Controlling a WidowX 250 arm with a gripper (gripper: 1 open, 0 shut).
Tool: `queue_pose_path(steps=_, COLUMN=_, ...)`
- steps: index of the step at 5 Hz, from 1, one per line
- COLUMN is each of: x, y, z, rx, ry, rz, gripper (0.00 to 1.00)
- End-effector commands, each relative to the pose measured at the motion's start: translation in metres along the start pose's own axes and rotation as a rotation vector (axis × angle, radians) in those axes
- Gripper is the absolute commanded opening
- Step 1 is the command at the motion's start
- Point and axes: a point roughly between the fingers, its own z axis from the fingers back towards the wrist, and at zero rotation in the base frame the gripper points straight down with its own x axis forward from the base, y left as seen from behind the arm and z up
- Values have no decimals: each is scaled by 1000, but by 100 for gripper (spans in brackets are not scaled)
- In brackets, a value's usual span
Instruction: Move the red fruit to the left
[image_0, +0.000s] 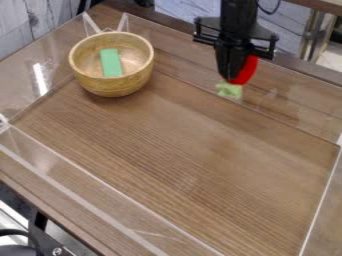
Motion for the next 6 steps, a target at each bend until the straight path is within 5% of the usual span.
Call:
queue_pose_path(steps=1, x=19, y=-12, z=9, rx=-7, ry=-72, rz=-21, gripper=0)
queue_pose_path(steps=2, x=20, y=-19, z=3, rx=-12, ry=-69, rz=-30, gripper=0)
queue_pose_path(steps=3, x=11, y=-11, z=18, rx=-10, ry=-102, rz=56, gripper=0)
queue_pose_path(steps=4, x=0, y=-2, z=43, rx=-23, ry=-127, rz=56, gripper=0)
queue_pose_path(steps=5, x=-19, y=20, z=69, rx=-37, ry=-140, rz=41, gripper=0)
queue_pose_path(steps=6, x=-41, y=71, z=82, rx=-26, ry=-126, rz=42, gripper=0)
